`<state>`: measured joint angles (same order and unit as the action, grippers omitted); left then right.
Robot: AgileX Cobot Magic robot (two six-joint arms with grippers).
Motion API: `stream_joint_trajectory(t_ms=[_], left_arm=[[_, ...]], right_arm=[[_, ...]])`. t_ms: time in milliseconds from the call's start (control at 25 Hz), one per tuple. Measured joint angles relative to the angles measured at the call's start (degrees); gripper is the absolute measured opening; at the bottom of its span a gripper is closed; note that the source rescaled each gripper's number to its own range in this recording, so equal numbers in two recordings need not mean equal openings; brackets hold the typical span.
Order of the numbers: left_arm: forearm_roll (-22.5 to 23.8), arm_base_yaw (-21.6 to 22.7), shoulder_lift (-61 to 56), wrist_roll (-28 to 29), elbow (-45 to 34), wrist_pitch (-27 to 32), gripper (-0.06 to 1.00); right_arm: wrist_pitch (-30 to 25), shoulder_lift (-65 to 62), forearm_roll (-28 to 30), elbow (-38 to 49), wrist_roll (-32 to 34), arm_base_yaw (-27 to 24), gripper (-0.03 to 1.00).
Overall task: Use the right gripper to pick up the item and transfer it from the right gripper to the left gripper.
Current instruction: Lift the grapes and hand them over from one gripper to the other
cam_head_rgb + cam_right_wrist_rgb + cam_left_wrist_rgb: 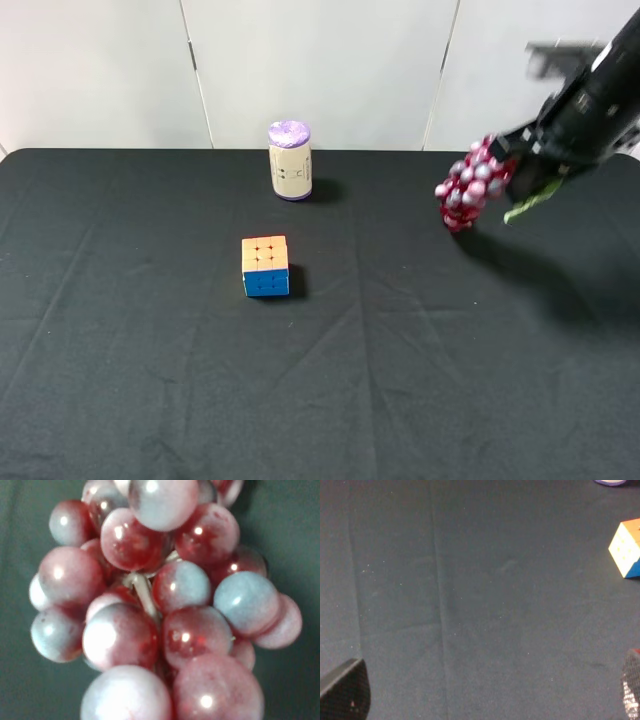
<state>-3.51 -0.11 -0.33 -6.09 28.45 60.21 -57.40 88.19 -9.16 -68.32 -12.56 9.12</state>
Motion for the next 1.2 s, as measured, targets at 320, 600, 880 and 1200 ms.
stream_joint_trajectory(t_ms=[320, 600, 880, 1200], left_arm=[[0.0, 0.0, 0.0, 0.0, 0.0, 0.0, 1.0], [0.0, 0.0, 0.0, 0.0, 0.0, 0.0, 1.0], [0.0, 0.0, 0.0, 0.0, 0.0, 0.0, 1.0], [-0.18, 0.0, 0.0, 0.0, 0.0, -0.11, 1.0]], right_arm=[[-11.01, -5.17, -2.31, -9.69, 0.36, 0.0, 0.0], [-12.45, -9.08, -5.49, -11.88, 0.39, 0.0, 0.0], [-12.59, -13.1, -8.65, -11.88, 0.5, 0.5, 0.0], [-12.7, -14.82, -8.46, -11.88, 1.06, 15.27, 0.0]])
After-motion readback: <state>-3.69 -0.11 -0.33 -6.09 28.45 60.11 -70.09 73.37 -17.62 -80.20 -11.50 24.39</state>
